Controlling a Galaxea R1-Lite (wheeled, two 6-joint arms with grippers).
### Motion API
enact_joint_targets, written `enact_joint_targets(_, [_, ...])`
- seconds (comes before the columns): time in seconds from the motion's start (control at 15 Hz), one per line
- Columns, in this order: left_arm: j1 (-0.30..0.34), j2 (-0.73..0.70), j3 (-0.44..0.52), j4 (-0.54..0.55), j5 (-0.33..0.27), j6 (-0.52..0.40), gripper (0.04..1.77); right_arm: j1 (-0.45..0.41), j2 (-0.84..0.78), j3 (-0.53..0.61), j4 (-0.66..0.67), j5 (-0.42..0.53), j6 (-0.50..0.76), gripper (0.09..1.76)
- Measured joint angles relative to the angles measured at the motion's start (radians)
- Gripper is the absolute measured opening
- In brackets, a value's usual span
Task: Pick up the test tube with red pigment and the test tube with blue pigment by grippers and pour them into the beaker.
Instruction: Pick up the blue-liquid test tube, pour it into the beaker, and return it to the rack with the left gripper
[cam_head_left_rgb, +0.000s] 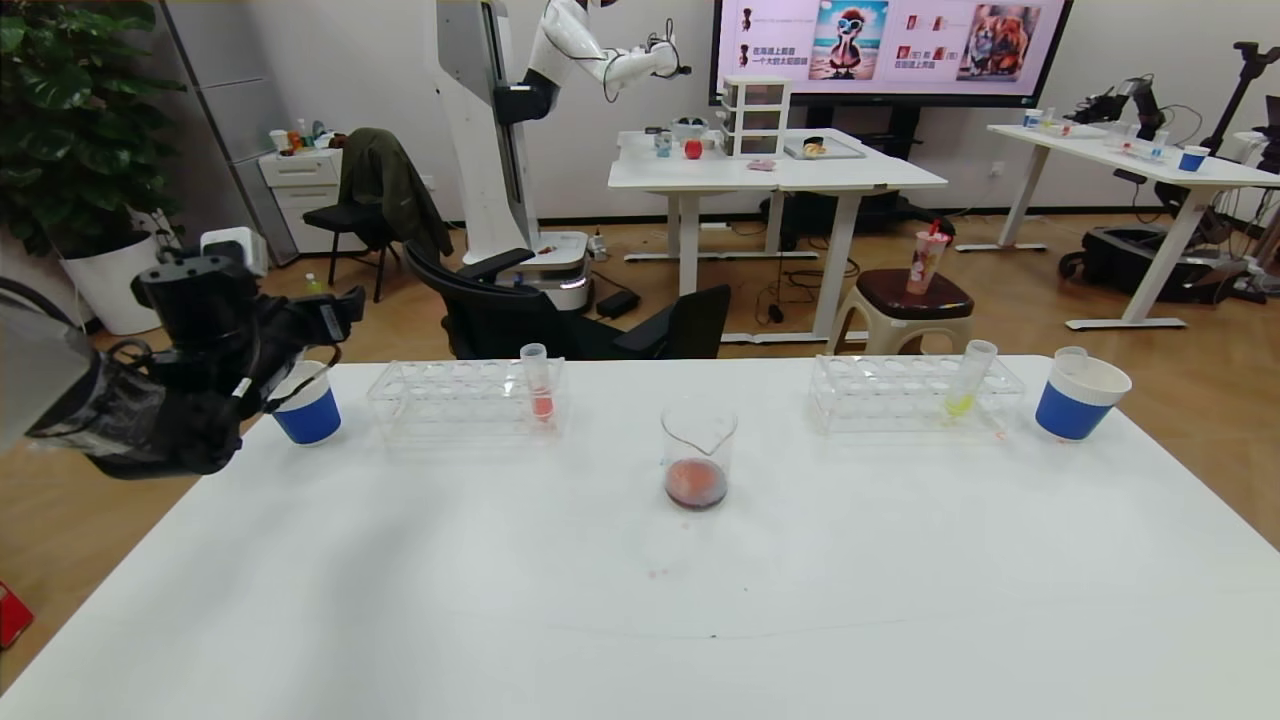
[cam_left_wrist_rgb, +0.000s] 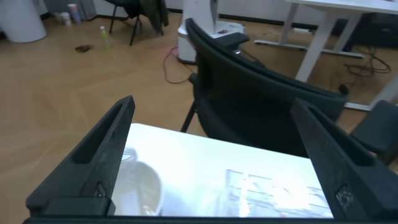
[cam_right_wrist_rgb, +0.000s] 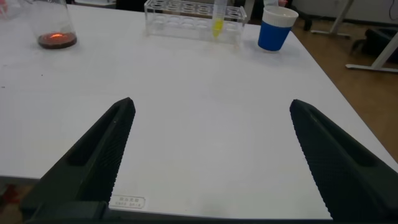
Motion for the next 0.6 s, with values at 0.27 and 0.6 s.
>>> enact_joint_targets(0.27, [-0.133,-0.144,0.015,0.078,0.006,0.007,1.75,0.000,0.000,0.000,0.000,0.000,0.000,1.74])
enact_joint_targets(0.6, [-0.161,-0.394,0.123,0.166,0.008,0.139,1.75,0.000,0.000,0.000,0.000,0.000,0.000,1.74])
